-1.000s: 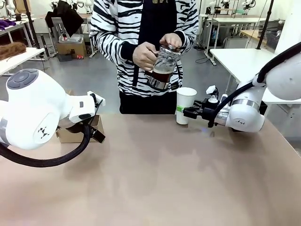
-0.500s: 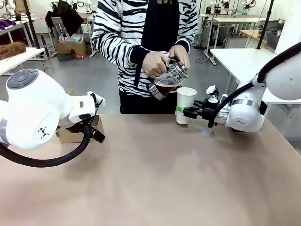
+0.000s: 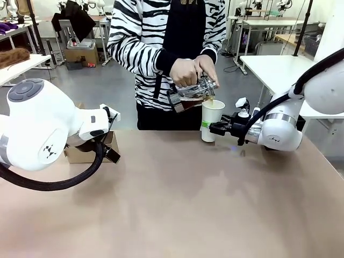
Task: Pour a drink into a cup and package it in a carrier.
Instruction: When a person places the Paper Cup Lid on the 600 ml Paper Cup , lift the 600 ml Paper Cup.
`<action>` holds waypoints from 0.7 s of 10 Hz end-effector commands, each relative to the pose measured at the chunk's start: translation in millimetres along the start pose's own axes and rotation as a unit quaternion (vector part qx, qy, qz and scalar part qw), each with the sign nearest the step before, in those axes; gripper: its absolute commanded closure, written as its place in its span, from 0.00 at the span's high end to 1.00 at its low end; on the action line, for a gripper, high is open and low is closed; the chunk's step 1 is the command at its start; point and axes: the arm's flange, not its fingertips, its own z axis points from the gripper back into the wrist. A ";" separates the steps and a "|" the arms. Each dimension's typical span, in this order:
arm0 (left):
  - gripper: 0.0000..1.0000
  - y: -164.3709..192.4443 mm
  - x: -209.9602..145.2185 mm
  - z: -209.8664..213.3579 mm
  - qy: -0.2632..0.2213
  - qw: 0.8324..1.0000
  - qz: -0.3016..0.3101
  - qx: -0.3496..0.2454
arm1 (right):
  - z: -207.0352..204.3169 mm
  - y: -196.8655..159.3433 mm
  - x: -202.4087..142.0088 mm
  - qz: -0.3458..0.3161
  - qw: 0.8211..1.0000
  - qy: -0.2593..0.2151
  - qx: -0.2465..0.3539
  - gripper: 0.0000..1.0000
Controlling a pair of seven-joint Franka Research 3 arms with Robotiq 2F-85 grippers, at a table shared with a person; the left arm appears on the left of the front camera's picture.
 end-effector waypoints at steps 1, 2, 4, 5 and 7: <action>1.00 -0.2 0.1 0.5 -0.001 1.000 0.000 -0.001 | -1.0 -0.3 2.1 -0.006 1.000 -0.003 0.000 0.81; 1.00 -0.2 0.1 0.5 -0.001 1.000 0.000 -0.001 | -1.0 -0.3 2.1 -0.006 1.000 -0.003 0.000 0.81; 1.00 -0.2 0.1 0.5 -0.001 1.000 0.000 -0.001 | -1.0 -0.3 2.1 -0.006 1.000 -0.003 0.000 0.81; 1.00 -0.2 0.1 0.5 -0.001 1.000 0.000 -0.001 | -1.0 -0.3 2.1 -0.006 1.000 -0.003 0.000 0.81; 1.00 -0.2 0.1 0.5 -0.001 1.000 0.000 -0.001 | -1.0 -0.3 2.1 -0.006 1.000 -0.003 0.000 0.81</action>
